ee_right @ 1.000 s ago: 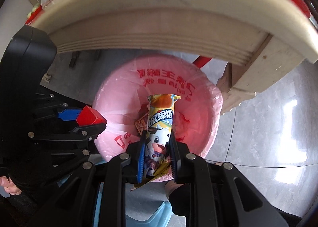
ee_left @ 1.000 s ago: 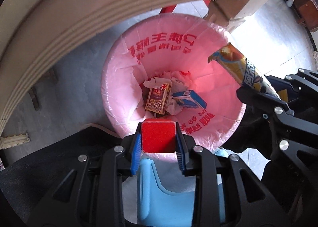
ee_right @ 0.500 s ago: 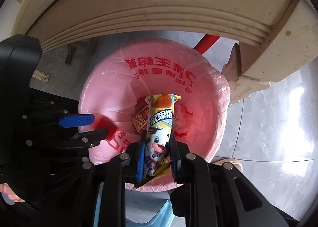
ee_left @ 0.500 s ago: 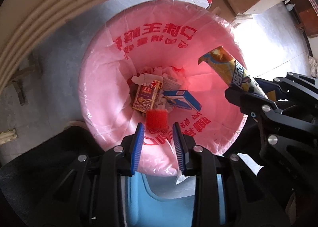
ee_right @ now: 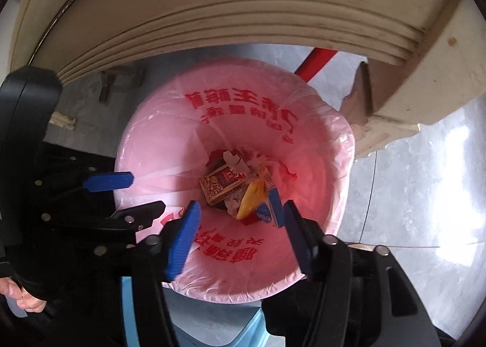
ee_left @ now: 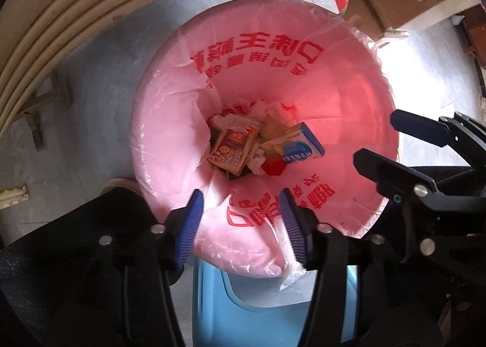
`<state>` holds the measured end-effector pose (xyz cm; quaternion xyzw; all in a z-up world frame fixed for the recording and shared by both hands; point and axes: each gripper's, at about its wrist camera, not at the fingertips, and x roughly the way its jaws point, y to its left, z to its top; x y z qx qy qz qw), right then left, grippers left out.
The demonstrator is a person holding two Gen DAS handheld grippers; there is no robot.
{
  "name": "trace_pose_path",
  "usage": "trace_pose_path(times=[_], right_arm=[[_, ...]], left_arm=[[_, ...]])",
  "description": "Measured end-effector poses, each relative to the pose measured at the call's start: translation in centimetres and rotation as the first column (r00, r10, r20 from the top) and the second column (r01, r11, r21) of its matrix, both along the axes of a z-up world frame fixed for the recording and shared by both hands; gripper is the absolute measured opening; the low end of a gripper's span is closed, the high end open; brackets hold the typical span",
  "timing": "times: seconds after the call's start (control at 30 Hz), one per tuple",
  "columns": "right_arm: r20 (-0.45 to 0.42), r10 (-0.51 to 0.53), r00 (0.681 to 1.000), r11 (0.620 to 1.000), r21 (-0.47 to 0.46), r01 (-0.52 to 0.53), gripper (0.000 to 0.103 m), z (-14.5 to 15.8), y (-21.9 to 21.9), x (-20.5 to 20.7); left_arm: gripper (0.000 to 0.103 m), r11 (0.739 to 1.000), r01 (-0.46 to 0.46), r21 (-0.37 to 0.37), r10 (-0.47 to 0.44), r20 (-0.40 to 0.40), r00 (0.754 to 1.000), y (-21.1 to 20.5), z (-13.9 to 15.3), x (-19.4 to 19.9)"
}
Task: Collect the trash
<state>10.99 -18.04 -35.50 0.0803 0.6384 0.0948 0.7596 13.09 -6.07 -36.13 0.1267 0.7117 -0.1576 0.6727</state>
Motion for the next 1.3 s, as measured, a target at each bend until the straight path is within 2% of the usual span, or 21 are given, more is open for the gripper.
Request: trace_pose_path(times=[0.2,0.33,0.4,0.47,0.53,0.67,0.8,0.87,0.93,0.97,1.03,1.1,1.13,1.17,1.23,1.3], right_arm=[[-0.018,-0.020,1.000,1.000,-0.001,0.020,0.064,-0.3,-0.4,-0.1],[-0.029,-0.027,0.999,0.999,-0.020,0.027,0.069,-0.1,-0.3,-0.2],[-0.027,-0.035,0.999,0.999,-0.038,0.034,0.075,0.0,-0.3,-0.3],[-0.016,-0.042,0.999,0.998,-0.048,0.041,0.076,0.2,-0.3,-0.4],[-0.012,-0.044,0.999,0.996,-0.072,0.043,0.082,0.5,-0.5,-0.5],[0.050,-0.072,0.996,0.989,-0.127,0.077,0.082,1.9,-0.8,-1.6],[0.132,-0.121,0.984,0.986,-0.099,0.134,0.087,5.3,-1.5,-3.9],[0.194,-0.141,0.971,0.978,-0.124,0.166,0.087,7.6,-1.7,-5.0],[0.293,-0.131,0.947,0.964,-0.187,0.191,0.087,10.8,-1.4,-6.3],[0.375,-0.109,0.921,0.948,-0.239,0.209,0.087,13.3,-0.9,-7.2],[0.473,-0.066,0.879,0.923,-0.306,0.235,0.093,16.6,0.2,-8.2],[0.582,-0.025,0.813,0.902,-0.337,0.269,0.096,20.8,1.3,-9.4],[0.618,-0.014,0.786,0.904,-0.328,0.274,0.096,22.5,1.7,-9.9],[0.664,-0.011,0.748,0.910,-0.303,0.283,0.096,24.8,2.1,-10.6],[0.713,-0.024,0.701,0.920,-0.259,0.294,0.096,27.7,2.1,-11.4],[0.753,-0.046,0.656,0.922,-0.221,0.319,0.096,30.4,2.0,-12.3]], left_arm=[[0.065,0.996,0.049,0.070,-0.050,0.008,0.999,-0.8,-0.3,-0.2],[0.069,0.995,0.062,0.077,-0.062,-0.003,0.998,-1.1,-0.4,-0.3],[0.071,0.995,0.063,0.083,-0.064,0.006,0.998,-1.0,-0.2,-0.3],[0.072,0.994,0.058,0.088,-0.061,0.026,0.998,-0.9,0.2,-0.2],[0.072,0.994,0.057,0.089,-0.061,0.045,0.997,-0.9,0.7,-0.3],[0.072,0.997,0.053,0.057,-0.059,0.109,0.992,-1.0,2.9,-1.4],[0.072,1.000,0.004,0.000,-0.004,0.191,0.982,0.0,6.3,-3.0],[0.072,0.999,-0.041,-0.025,0.046,0.270,0.962,0.8,9.0,-3.9],[0.072,0.995,-0.085,-0.053,0.098,0.350,0.932,1.5,11.9,-4.4],[0.072,0.991,-0.104,-0.079,0.127,0.388,0.913,2.0,13.8,-4.8],[0.072,0.987,-0.125,-0.104,0.159,0.455,0.876,2.6,17.1,-5.2],[0.073,0.982,-0.127,-0.139,0.182,0.532,0.827,3.0,21.1,-5.7],[0.073,0.980,-0.128,-0.150,0.191,0.561,0.805,3.2,22.7,-5.9],[0.078,0.978,-0.128,-0.163,0.202,0.602,0.773,3.3,24.9,-6.4],[0.081,0.976,-0.112,-0.186,0.209,0.665,0.717,3.5,28.4,-7.4],[0.084,0.974,-0.099,-0.206,0.217,0.704,0.676,3.7,30.9,-8.3]])
